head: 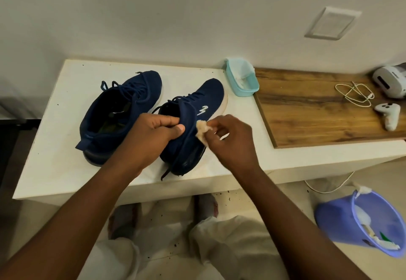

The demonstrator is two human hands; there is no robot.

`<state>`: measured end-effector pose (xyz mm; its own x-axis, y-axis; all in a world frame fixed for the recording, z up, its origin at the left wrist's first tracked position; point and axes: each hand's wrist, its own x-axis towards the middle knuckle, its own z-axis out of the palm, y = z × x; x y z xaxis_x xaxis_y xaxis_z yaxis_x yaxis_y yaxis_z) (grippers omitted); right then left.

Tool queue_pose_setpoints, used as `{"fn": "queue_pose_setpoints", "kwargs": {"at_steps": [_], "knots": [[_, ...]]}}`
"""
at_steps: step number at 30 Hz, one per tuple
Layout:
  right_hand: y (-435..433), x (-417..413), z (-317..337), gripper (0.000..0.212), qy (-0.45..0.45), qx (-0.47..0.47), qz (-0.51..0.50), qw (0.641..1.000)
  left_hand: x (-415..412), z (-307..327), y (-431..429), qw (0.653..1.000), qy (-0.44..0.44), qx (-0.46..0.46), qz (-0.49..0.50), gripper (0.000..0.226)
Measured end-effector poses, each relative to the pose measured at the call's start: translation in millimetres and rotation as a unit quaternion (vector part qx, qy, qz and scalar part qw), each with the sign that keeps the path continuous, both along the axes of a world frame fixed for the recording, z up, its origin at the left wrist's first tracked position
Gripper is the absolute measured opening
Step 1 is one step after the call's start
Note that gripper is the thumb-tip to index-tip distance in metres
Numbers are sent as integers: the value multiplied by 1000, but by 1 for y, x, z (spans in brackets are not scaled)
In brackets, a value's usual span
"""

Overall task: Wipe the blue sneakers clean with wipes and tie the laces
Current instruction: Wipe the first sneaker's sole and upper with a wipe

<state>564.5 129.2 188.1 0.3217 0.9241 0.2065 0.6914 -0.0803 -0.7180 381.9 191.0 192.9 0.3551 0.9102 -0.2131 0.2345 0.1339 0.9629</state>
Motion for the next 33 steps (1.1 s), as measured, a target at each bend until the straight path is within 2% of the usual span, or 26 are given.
{"fn": "queue_pose_setpoints", "kwargs": {"at_steps": [2,4,6,8,10,11,12,13,16,18,20,22,25,28,31,33], "knots": [[12,17,-3,14,19,-12,-74,997,-1,0,-2,998,36,32,-34,31],[16,24,-10,16,32,-16,-103,994,-4,-1,-4,995,70,44,-50,36],[7,15,-11,11,48,-23,-71,996,-5,1,-4,993,94,46,-58,46],[-5,-2,-9,8,84,-27,8,996,-7,0,-3,992,101,51,-63,47],[-11,-11,-5,8,85,-17,67,994,-9,2,-3,991,92,63,-77,37],[-8,-8,-5,7,81,-7,60,995,-9,4,-4,990,95,63,-88,25],[-1,0,-7,6,83,1,29,996,-9,3,-4,987,108,61,-99,20],[8,11,-9,6,85,-2,-20,996,-9,2,-4,984,123,66,-110,26],[24,37,-17,14,65,-19,-120,990,-4,5,-10,977,144,104,-121,24],[20,29,-17,9,66,-23,-94,993,1,8,-13,972,152,142,-113,31],[3,6,-13,5,57,-5,-14,998,5,8,-15,966,162,173,-100,20],[-8,-6,-8,8,40,10,41,998,5,5,-15,968,170,167,-84,13],[7,14,-11,7,55,-2,-17,998,6,5,-19,965,186,165,-80,19],[20,27,-20,15,54,-35,-80,995,15,4,-30,938,239,226,-113,18],[12,12,-13,13,61,-6,-16,998,25,3,-37,900,297,286,-139,21],[9,12,-7,20,54,12,31,998,25,0,-37,900,289,298,-132,28]]}}
